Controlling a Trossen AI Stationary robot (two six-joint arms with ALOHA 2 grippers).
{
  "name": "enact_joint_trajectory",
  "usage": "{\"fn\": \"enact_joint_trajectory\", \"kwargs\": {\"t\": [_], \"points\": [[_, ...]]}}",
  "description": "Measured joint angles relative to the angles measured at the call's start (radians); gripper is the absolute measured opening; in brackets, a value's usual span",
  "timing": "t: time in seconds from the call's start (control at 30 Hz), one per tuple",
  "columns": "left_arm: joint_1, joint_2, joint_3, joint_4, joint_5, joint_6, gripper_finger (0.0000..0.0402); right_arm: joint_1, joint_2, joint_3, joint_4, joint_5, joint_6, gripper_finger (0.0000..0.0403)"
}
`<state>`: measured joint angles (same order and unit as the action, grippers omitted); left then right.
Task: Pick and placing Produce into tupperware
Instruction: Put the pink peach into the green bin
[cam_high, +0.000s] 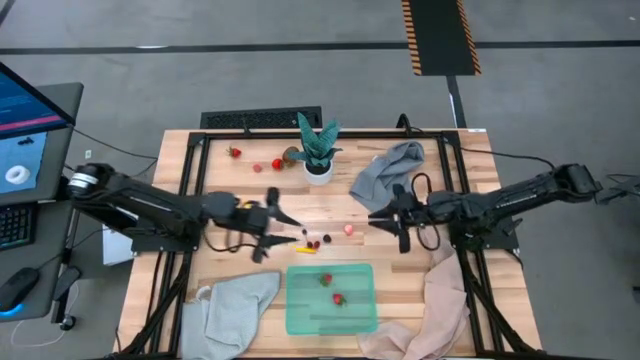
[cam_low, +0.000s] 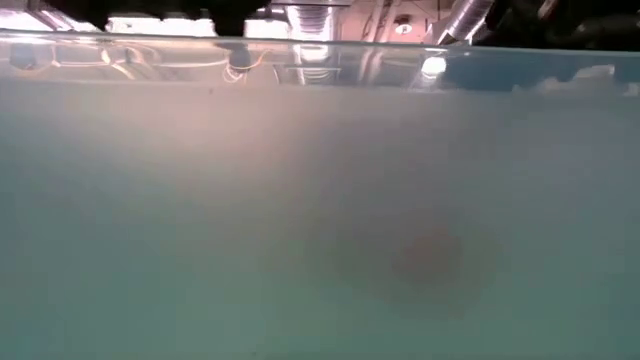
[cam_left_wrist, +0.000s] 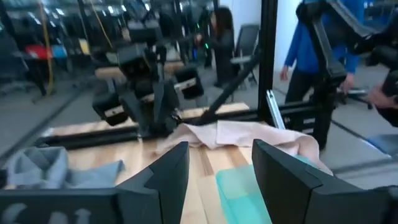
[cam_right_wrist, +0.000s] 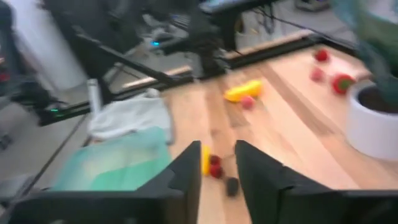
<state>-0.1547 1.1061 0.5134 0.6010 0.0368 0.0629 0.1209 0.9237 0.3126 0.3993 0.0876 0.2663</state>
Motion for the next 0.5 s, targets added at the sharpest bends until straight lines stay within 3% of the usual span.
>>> {"fn": "enact_joint_trajectory", "kwargs": {"t": [0.27, 0.5], "points": [[0.0, -0.169, -0.302, 0.351, -0.082, -0.048, 0.0167, -0.074, 0.084, 0.021, -0.038, 0.048, -0.032, 0.0248], [0.001, -0.176, -0.355, 0.339, -0.155, -0.067, 0.0167, -0.069, 0.249, 0.134, -0.099, -0.006, -0.055, 0.0265]]}}
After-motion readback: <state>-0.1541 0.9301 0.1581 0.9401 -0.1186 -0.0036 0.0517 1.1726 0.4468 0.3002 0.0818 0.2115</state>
